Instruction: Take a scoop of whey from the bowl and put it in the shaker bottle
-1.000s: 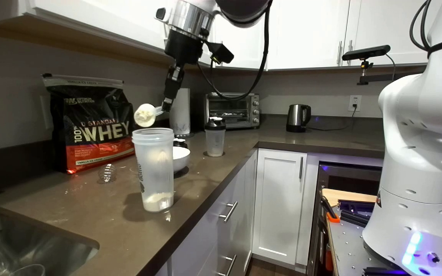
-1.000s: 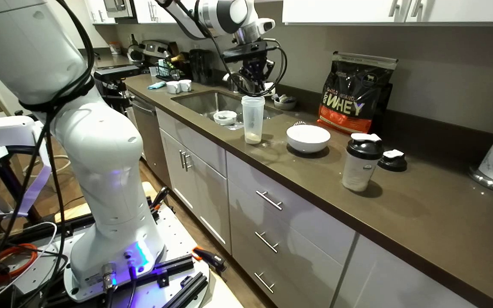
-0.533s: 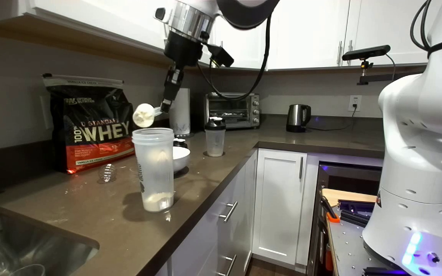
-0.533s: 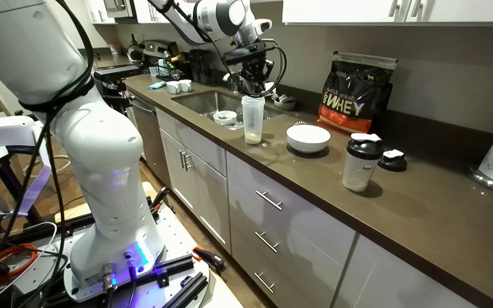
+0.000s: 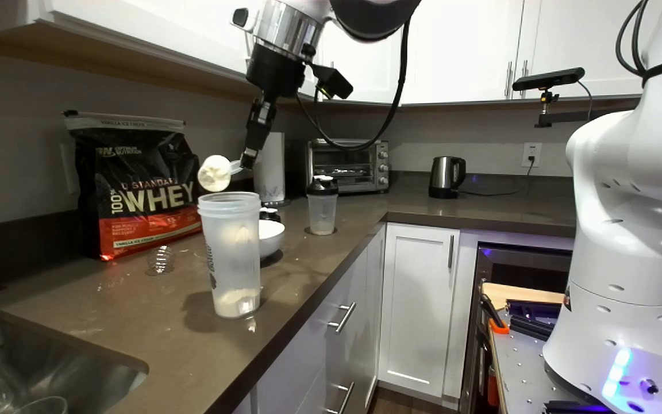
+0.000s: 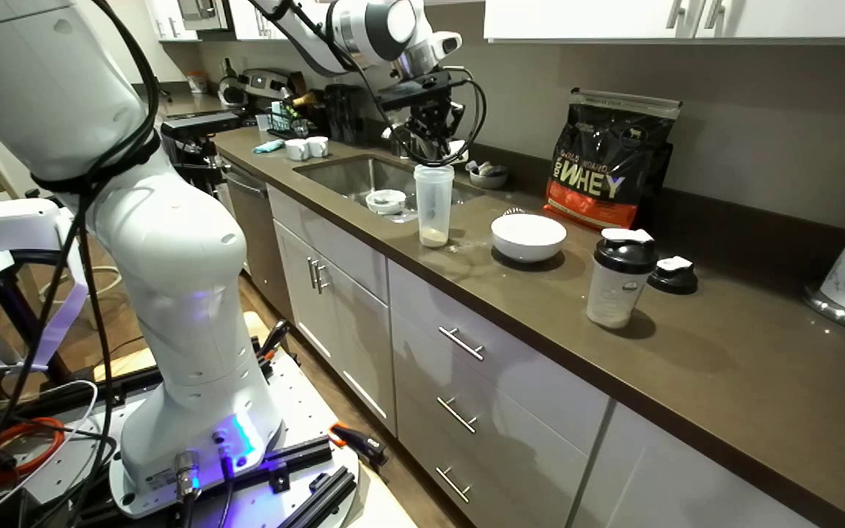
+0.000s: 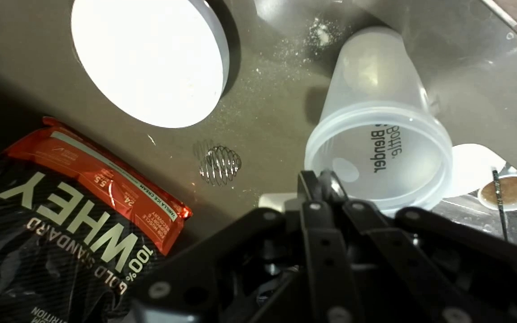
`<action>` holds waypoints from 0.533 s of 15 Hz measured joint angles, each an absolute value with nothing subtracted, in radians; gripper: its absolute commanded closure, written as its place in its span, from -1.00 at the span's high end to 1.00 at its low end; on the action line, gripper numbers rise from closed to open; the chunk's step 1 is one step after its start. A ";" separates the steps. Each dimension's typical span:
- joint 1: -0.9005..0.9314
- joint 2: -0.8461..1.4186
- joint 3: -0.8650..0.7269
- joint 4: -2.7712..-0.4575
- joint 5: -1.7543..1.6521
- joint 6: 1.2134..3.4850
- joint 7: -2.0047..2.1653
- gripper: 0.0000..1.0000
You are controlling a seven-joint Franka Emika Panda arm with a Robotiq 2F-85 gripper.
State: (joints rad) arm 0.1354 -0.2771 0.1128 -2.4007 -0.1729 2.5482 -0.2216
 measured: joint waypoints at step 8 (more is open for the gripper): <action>0.132 -0.271 0.119 -2.401 -0.250 2.553 -0.200 -0.98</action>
